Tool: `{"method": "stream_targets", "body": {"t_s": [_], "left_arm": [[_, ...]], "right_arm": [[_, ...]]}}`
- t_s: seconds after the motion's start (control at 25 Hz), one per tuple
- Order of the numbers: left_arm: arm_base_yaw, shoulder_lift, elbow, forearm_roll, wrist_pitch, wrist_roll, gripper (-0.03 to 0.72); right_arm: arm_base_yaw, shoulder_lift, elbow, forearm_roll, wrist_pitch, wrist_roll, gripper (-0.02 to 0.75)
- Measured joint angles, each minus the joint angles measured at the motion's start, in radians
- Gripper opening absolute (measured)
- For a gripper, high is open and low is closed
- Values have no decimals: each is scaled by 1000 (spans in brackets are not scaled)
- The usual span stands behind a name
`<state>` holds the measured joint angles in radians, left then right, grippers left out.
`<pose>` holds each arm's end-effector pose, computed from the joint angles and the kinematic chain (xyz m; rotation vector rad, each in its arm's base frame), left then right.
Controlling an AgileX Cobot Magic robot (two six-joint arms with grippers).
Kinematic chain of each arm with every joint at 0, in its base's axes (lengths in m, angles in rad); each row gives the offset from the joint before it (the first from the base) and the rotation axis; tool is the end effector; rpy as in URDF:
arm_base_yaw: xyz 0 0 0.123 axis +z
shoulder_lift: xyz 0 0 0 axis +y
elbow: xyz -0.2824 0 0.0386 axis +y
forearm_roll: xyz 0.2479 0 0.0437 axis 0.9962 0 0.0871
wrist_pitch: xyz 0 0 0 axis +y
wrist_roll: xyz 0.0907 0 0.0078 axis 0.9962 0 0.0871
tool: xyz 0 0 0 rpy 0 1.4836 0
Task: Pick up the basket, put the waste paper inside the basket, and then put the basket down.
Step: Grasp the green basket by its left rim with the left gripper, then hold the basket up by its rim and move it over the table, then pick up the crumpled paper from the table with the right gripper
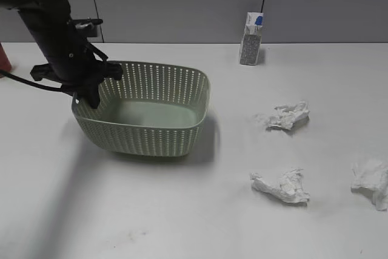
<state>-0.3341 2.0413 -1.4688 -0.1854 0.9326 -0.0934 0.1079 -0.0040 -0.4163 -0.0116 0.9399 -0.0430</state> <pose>0.3818 -0.1468 0.1708 0.2129 3.0055 -0.2810 0.0086 0.0001 0.2633 -0.1518 1.9975 0.0278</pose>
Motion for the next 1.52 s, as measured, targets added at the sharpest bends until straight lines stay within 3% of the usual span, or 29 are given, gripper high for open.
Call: {"method": "stream_targets", "body": {"t_s": [0.2,0.52,0.72,1.0,1.24,1.36,1.52], "left_arm": [[0,-102,30,-2,53,-1,3],[-13,-289,318,-40,-102,-3,3],[-18,-316,420,-45,-165,-3,3],[-18,-316,432,-46,-193,-3,3],[-18,-316,432,-46,-196,-3,3],[-18,-316,432,-46,-199,-3,3],[-18,-316,432,-46,-199,-3,3]], "right_arm": [[0,0,0,1,0,0,590],[0,9,0,117,0,-54,590],[0,167,-18,173,-37,-143,590],[0,674,-97,245,-329,-144,590],[20,1243,-327,361,-390,-236,590],[80,1471,-470,352,-421,-251,590],[156,1731,-647,249,-470,-159,590]]}}
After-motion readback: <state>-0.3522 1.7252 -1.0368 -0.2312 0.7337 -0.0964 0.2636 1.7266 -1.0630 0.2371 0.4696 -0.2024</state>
